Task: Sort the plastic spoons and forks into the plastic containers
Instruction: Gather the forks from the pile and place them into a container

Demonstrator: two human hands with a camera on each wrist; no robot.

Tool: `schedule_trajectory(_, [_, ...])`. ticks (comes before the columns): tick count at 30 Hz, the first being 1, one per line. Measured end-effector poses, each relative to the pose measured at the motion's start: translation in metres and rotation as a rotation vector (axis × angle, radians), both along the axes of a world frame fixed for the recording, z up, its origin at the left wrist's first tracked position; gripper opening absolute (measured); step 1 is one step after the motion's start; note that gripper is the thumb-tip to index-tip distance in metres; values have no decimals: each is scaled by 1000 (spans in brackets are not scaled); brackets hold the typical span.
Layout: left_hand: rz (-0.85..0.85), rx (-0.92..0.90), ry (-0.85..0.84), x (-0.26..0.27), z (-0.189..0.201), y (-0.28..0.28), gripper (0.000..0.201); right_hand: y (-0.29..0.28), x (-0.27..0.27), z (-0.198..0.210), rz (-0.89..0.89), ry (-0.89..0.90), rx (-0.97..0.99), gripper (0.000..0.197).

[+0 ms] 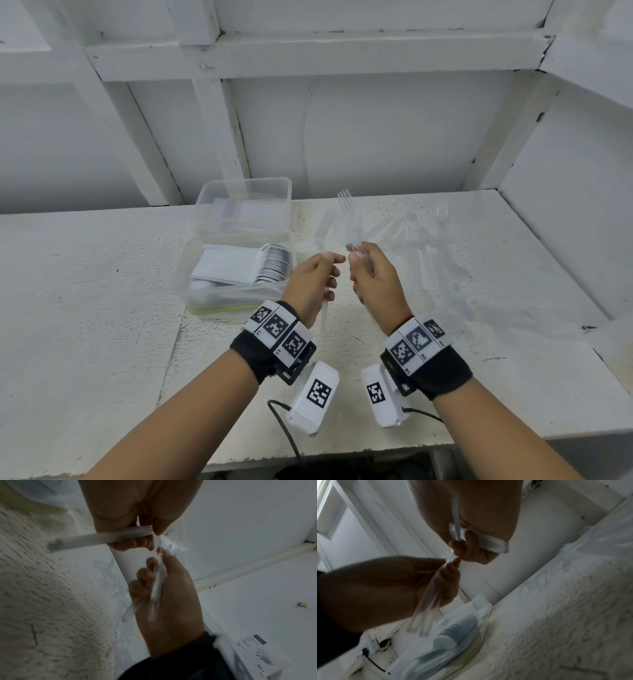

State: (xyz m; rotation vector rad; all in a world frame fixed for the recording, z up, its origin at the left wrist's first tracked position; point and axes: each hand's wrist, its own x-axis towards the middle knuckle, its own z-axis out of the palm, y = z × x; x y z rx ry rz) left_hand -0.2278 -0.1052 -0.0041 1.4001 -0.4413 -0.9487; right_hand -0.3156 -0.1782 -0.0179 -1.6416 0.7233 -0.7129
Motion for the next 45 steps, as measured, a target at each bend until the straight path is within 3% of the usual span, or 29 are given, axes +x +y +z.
schedule_trajectory(3, [-5, -40, 25, -6, -1, -2, 26, 7, 2, -5, -58, 22, -98, 13])
schedule_trajectory(8, [-30, -67, 71, -9, 2, -1, 29, 13, 8, -11, -196, 51, -286, 22])
schedule_trajectory(13, [-55, -28, 104, -6, 2, -1, 19, 17, 5, -9, -150, 94, -377, 25])
schedule_trajectory(22, [85, 62, 74, -5, -1, -4, 21, 13, -2, 2, -89, 68, -138, 23])
schedule_trajectory(29, [57, -14, 129, -4, -1, -2, 13, 13, -10, 2, -37, 74, -21, 27])
schedule_trajectory(36, [39, -62, 183, -3, -4, -3, 12, 8, -8, -7, -139, -9, 44, 31])
schedule_trajectory(40, [40, -73, 210, -3, -6, -3, 12, 11, -3, -10, -211, -15, -36, 28])
schedule_trajectory(45, [65, -84, 227, -2, -4, 0, 13, 18, -1, -17, -153, 50, -255, 38])
